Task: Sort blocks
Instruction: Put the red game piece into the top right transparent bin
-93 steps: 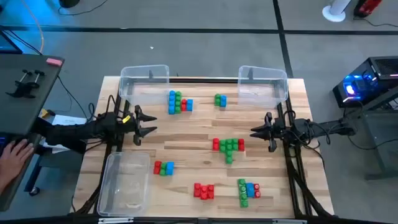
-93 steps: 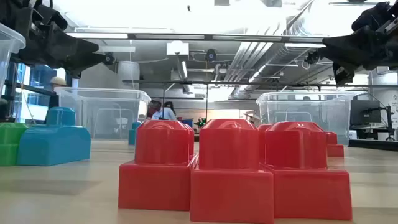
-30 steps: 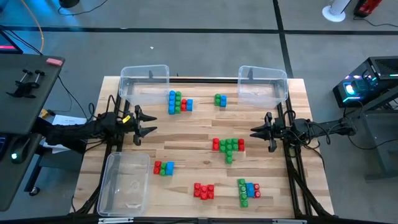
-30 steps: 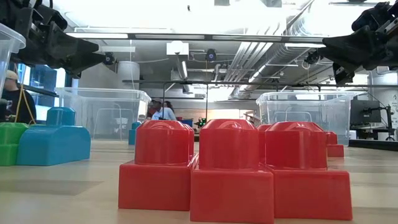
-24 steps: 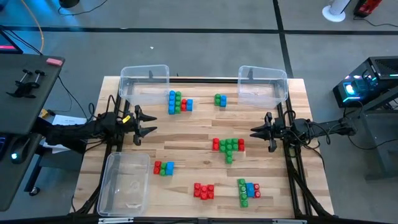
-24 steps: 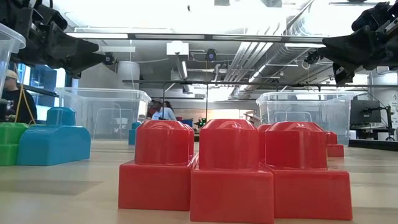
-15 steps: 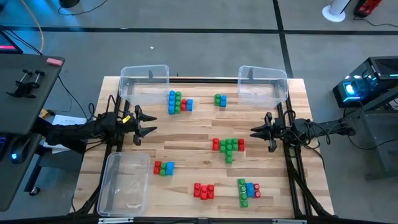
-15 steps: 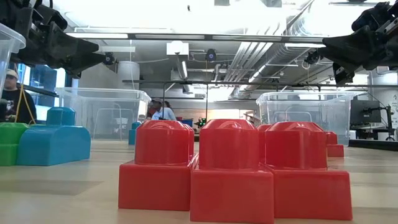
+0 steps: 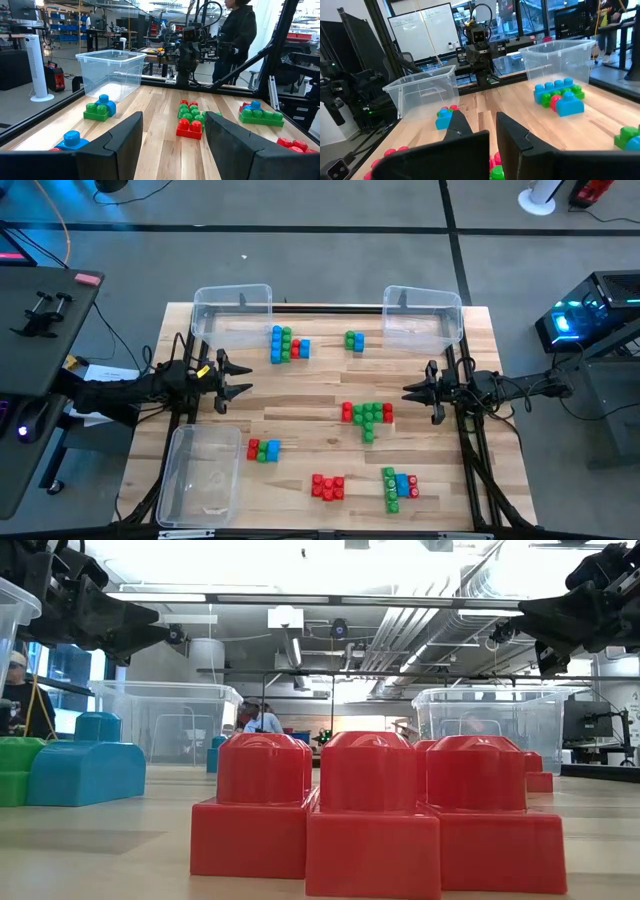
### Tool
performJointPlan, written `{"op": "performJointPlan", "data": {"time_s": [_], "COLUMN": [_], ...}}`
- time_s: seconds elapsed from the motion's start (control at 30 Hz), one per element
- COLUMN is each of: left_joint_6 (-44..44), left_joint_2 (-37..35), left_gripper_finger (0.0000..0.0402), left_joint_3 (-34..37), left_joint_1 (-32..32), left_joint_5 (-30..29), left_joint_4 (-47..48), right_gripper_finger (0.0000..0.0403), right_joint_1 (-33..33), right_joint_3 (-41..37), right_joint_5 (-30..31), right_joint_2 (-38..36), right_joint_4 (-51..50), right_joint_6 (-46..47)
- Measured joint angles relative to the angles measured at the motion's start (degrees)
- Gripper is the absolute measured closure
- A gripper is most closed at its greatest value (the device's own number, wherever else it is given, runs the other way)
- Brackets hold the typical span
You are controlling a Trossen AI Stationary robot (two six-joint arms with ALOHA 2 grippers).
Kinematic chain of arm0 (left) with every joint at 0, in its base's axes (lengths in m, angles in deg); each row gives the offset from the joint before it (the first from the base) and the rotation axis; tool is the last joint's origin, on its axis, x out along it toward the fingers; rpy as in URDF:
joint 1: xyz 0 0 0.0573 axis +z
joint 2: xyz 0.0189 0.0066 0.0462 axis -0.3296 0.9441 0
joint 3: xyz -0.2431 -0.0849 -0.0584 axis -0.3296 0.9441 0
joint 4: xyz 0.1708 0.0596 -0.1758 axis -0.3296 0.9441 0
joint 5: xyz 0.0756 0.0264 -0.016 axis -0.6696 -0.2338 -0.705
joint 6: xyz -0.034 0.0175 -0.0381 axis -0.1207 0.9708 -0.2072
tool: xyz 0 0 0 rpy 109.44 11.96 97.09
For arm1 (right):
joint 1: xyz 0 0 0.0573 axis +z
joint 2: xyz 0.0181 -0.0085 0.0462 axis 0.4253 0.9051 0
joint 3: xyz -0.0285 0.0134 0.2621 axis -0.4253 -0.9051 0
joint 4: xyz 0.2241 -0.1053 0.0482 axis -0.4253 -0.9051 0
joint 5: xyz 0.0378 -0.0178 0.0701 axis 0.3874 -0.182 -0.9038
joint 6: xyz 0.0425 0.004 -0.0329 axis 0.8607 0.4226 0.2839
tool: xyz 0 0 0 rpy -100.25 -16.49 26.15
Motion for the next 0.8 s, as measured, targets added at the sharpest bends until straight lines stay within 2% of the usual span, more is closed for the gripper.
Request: {"op": "performJointPlan", "data": {"time_s": [0.07, 0.23, 0.33, 0.4, 0.47, 0.53, 0.6, 0.8], "left_joint_6": [0.0, 0.0, 0.0, 0.0, 0.0, 0.0, 0.0, 0.0], "left_joint_2": [0.0, 0.0, 0.0, 0.0, 0.0, 0.0, 0.0, 0.0], "left_gripper_finger": [0.0202, 0.0202, 0.0202, 0.0202, 0.0202, 0.0202, 0.0202, 0.0202], "left_joint_3": [0.0, 0.0, 0.0, 0.0, 0.0, 0.0, 0.0, 0.0], "left_joint_1": [0.0, 0.0, 0.0, 0.0, 0.0, 0.0, 0.0, 0.0], "left_joint_5": [0.0, 0.0, 0.0, 0.0, 0.0, 0.0, 0.0, 0.0], "left_joint_4": [0.0, 0.0, 0.0, 0.0, 0.0, 0.0, 0.0, 0.0], "right_gripper_finger": [0.0402, 0.0402, 0.0402, 0.0402, 0.0402, 0.0402, 0.0402, 0.0402], "right_joint_1": [0.0, 0.0, 0.0, 0.0, 0.0, 0.3, 0.8, 1.6], "right_joint_3": [0.0, 0.0, 0.0, 0.9, 4.2, 9.2, 15.5, 34.4], "right_joint_5": [2.6, 6.1, 10.6, 6.9, -1.1, -7.5, -10.6, -11.9], "right_joint_2": [0.1, 0.0, 0.5, 1.7, 4.1, 8.2, 13.7, 33.4], "right_joint_4": [2.9, 22.5, 32.2, 37.8, 37.5, 30.7, 18.7, -21.4], "right_joint_6": [2.1, 26.7, 27.0, 25.4, 25.9, 28.5, 28.5, 24.1]}}
